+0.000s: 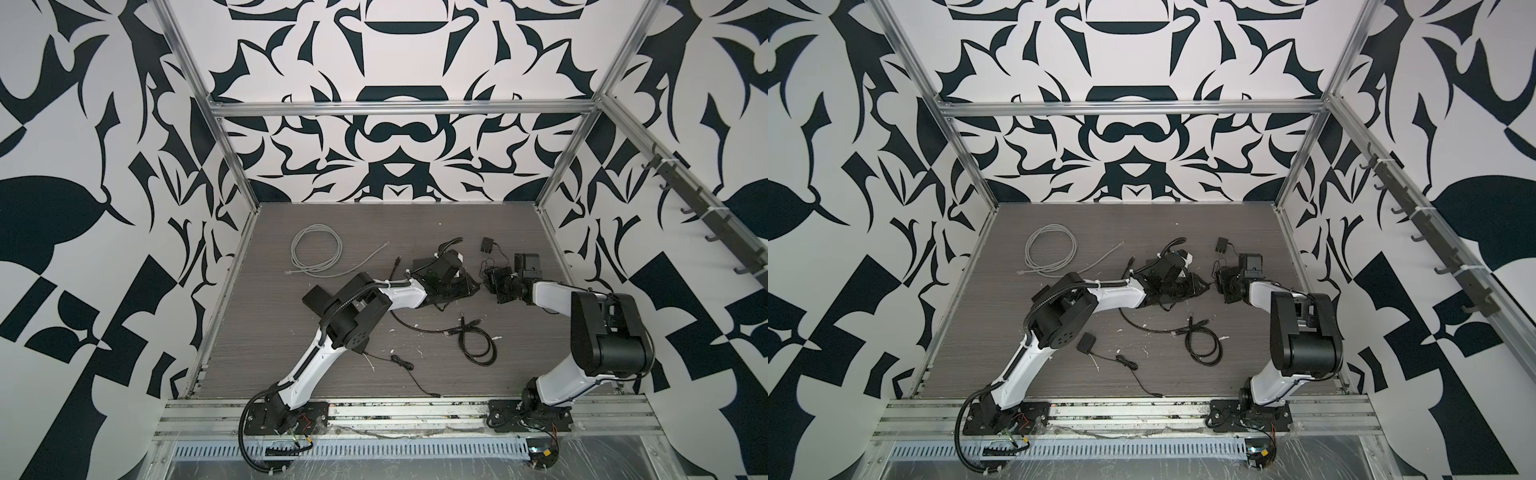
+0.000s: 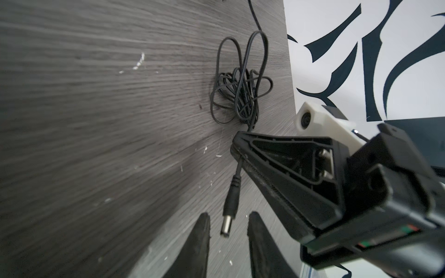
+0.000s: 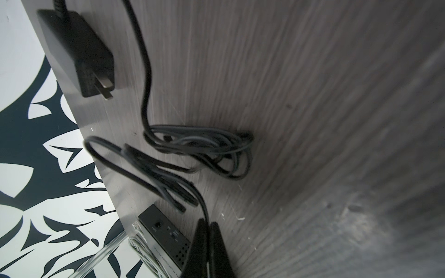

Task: Insert the plug into the switch port
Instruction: 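Grasp the black cord near its barrel plug with the right gripper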

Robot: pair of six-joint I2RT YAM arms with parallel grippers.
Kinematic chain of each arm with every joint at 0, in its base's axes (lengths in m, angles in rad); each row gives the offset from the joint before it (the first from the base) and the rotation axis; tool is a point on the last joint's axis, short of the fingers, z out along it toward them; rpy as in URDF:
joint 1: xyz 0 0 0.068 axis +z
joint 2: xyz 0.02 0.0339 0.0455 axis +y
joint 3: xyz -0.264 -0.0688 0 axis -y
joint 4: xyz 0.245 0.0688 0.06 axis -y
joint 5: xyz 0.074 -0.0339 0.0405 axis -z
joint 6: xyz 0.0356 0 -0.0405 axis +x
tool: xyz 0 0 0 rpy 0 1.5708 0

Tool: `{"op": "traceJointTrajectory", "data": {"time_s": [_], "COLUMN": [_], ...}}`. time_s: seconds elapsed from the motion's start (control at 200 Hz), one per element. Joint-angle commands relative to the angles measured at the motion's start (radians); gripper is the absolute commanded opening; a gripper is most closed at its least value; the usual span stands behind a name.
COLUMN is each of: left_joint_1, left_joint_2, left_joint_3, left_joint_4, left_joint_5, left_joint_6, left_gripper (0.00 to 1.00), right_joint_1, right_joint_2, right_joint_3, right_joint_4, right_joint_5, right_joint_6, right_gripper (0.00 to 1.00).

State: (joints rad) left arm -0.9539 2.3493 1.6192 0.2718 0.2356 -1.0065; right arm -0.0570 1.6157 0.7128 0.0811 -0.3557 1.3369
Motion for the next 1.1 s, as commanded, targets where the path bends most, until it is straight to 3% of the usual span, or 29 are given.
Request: {"op": "traceJointTrajectory", "data": {"time_s": [0.0, 1.095], "left_joint_1": [-0.005, 0.007], "left_joint_2": [0.024, 0.002], "left_joint_3": [0.030, -0.025], "left_joint_4": [0.007, 0.066], "left_joint_5": [-0.020, -0.022], "left_joint_6": [-0.014, -0.046], "left_gripper": [0.29, 0.14], "right_joint_1": [0.006, 0.020], "right_joint_2": [-0.010, -0.012], "right_joint_3": [-0.010, -0.026], "right_joint_4": [0.024, 0.041], "right_joint_5": [-0.011, -0.012], "right_joint_6": [0.008, 0.022], "right_gripper": [0.00, 0.00]}}
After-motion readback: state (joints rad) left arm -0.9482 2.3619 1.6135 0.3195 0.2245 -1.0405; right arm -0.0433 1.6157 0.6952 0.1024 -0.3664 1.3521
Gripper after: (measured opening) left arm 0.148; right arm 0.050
